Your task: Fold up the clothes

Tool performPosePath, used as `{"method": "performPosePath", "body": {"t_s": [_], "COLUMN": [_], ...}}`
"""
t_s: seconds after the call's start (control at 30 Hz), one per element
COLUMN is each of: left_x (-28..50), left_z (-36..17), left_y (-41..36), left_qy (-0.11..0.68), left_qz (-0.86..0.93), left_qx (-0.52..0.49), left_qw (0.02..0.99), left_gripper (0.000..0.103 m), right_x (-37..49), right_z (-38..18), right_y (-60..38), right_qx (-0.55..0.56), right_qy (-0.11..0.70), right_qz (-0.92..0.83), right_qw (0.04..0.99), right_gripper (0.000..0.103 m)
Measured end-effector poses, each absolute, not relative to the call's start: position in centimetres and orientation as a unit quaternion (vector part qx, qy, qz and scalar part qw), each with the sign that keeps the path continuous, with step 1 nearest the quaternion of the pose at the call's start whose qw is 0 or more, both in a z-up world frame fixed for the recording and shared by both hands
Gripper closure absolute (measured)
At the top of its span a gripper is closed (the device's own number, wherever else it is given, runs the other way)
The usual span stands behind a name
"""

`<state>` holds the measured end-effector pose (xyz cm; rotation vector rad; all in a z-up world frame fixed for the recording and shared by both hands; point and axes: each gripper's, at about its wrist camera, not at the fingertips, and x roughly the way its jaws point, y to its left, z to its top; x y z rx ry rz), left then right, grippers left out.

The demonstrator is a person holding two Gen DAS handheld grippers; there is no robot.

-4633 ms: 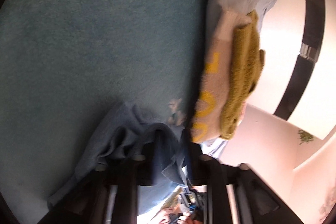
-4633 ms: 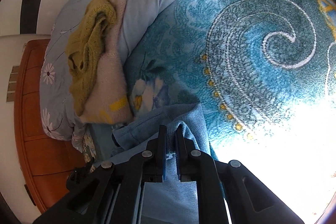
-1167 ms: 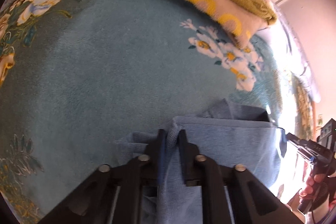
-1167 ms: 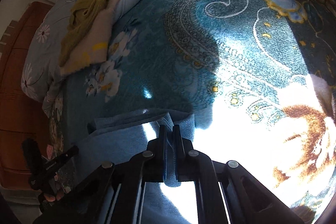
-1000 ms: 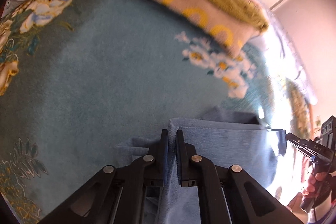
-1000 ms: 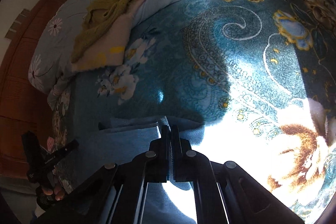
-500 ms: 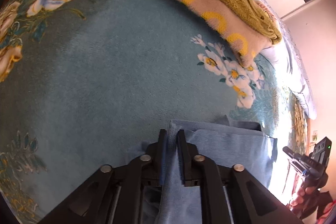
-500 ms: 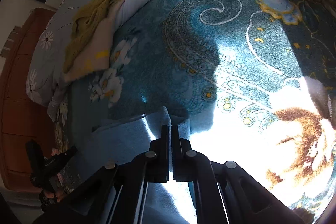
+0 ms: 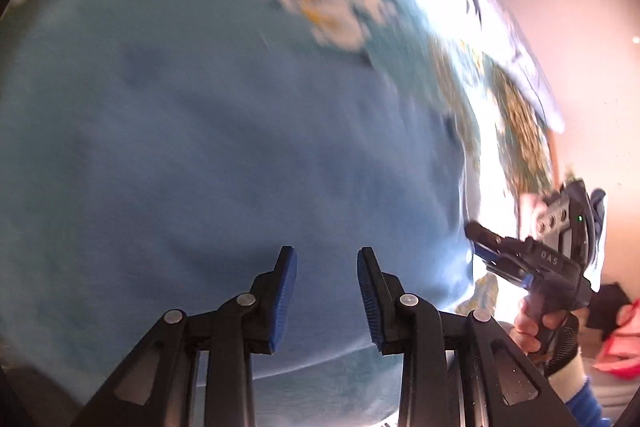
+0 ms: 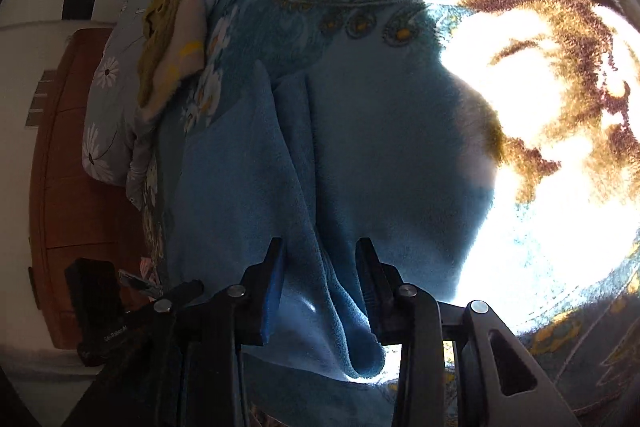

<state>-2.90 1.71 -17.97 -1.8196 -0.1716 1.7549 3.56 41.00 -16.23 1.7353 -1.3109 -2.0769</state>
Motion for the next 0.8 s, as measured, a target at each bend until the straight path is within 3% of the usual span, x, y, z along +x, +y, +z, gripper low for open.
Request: {"method": "performPosePath", "body": {"t_s": [0.23, 0.4, 0.8], "left_x": [-3.0, -3.1, -3.0], "left_z": [-20.0, -21.4, -22.2], "left_y": [2.2, 2.5, 2.7], "left_qy": [-0.084, -0.097, -0.121], "left_qz": [0.642, 0.628, 0.633], "left_qx": [-0.705, -0.718, -0.714], "left_qw": [0.290, 0.283, 0.273], "left_gripper": [0.068, 0.068, 0.068], "right_x": [3.0, 2.5, -0.1], "right_z": [-16.8, -16.3, -7.9], "right_y": [39.6, 39.0, 35.1], "right_qx": [0.571, 0.577, 0.577], "right_qy": [-0.446, -0.445, -0.345], "right_qz": [-0.685, -0.682, -0.738], "right_qw": [0.074, 0.065, 0.062], "right_gripper": [0.066, 0.090, 0.092]}}
